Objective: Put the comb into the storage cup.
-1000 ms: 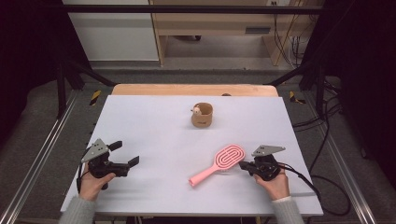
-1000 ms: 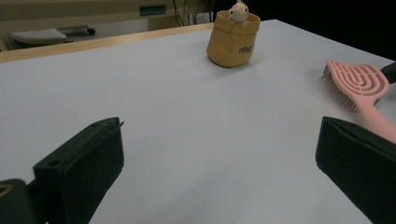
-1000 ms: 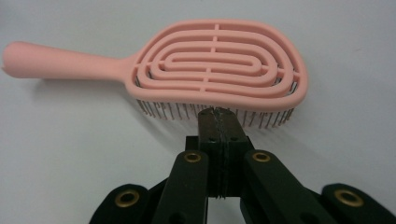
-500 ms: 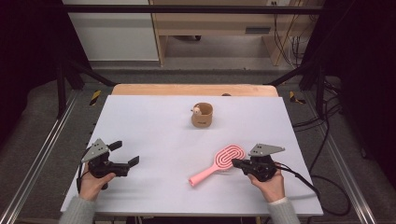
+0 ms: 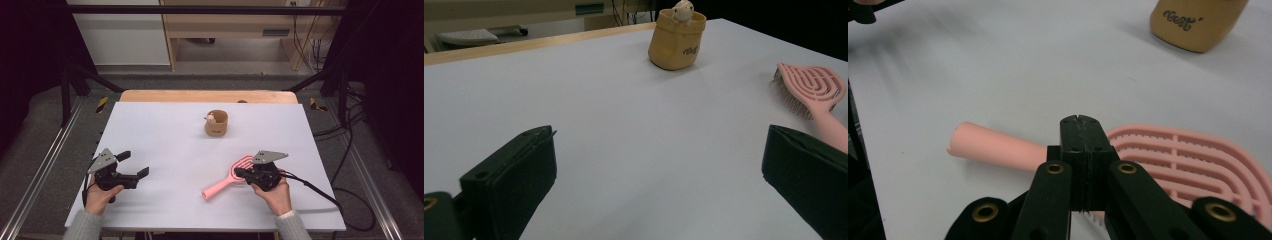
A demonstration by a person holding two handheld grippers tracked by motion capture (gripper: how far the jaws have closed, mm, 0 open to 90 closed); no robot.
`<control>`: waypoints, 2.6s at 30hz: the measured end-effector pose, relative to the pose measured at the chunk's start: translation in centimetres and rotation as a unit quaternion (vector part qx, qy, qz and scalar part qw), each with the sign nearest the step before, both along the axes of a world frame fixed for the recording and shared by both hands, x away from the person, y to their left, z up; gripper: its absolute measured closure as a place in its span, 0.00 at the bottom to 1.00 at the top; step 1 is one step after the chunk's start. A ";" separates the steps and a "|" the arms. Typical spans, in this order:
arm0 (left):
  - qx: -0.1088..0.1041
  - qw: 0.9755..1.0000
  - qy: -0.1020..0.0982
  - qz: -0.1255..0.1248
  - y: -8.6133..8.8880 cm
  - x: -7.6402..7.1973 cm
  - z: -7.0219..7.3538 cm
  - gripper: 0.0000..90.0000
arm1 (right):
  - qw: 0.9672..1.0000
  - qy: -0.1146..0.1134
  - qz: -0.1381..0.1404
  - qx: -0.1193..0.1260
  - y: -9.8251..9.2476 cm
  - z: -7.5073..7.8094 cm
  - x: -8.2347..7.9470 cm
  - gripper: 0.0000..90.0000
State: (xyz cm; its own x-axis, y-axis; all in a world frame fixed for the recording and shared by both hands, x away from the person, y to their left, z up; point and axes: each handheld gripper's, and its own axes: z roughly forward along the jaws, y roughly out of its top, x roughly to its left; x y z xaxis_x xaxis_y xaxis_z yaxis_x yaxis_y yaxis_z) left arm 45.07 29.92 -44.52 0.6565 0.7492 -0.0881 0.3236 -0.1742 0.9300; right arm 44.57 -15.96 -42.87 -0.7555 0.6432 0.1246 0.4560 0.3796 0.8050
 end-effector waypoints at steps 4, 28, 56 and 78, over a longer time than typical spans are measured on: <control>-0.001 1.000 0.000 0.001 0.0 0.0 0.0 0.01 | 1.000 0.003 0.008 -0.006 1.0 0.0 0.2 1.00; 0.000 1.000 0.000 0.002 0.1 0.0 0.0 0.01 | 0.996 0.034 0.066 -0.051 7.4 -2.0 0.9 1.00; -0.003 1.000 -0.003 0.001 0.1 0.0 0.1 0.01 | 0.988 0.061 0.099 -0.101 7.1 -3.0 -0.7 1.00; -0.004 1.000 -0.004 0.002 0.2 -0.1 0.2 0.01 | 0.986 0.074 0.102 -0.109 4.3 -2.7 -1.9 1.00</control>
